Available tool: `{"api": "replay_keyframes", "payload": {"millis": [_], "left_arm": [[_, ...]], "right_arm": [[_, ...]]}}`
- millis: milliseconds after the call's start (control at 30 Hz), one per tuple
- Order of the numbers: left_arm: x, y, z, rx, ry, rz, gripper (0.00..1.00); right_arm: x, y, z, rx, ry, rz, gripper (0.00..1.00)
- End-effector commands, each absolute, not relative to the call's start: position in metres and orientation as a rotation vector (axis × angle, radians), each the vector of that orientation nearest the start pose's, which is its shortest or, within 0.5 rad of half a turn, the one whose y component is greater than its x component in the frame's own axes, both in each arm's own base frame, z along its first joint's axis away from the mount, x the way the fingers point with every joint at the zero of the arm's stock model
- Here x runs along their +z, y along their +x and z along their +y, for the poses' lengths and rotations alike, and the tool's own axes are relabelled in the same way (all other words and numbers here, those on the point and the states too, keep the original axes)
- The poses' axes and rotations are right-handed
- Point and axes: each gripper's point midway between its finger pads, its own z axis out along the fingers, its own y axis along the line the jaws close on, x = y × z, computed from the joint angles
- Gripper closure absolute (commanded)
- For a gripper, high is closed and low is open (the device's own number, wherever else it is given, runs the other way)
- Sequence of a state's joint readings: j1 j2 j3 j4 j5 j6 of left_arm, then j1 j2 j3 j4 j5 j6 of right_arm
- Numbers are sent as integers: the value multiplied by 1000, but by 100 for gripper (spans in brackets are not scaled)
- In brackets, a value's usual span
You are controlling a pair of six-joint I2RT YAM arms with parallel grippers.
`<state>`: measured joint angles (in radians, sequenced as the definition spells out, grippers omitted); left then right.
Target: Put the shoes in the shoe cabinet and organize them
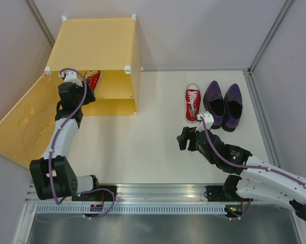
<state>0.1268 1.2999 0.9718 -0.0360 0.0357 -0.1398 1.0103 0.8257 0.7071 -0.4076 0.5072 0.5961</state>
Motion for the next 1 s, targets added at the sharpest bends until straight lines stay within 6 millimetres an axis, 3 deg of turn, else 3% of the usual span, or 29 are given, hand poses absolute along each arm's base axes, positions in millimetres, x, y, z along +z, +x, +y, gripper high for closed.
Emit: {"api": "replay_keyframes", "payload": {"millis": [0,433,733,967], "left_arm": [[271,440,34,-94,-199,1725,78],[252,459,30,-103,-184,1729,75],[221,470,31,-114,-212,1788,69],[192,468,25,-146,-231,1845,66]], "right_arm": [[191,209,197,442,-103,2034,22],[184,212,199,413,-115,2052,22],[175,211,198,398,-115,2069,22],[164,210,197,385,-116,2085,22]]}}
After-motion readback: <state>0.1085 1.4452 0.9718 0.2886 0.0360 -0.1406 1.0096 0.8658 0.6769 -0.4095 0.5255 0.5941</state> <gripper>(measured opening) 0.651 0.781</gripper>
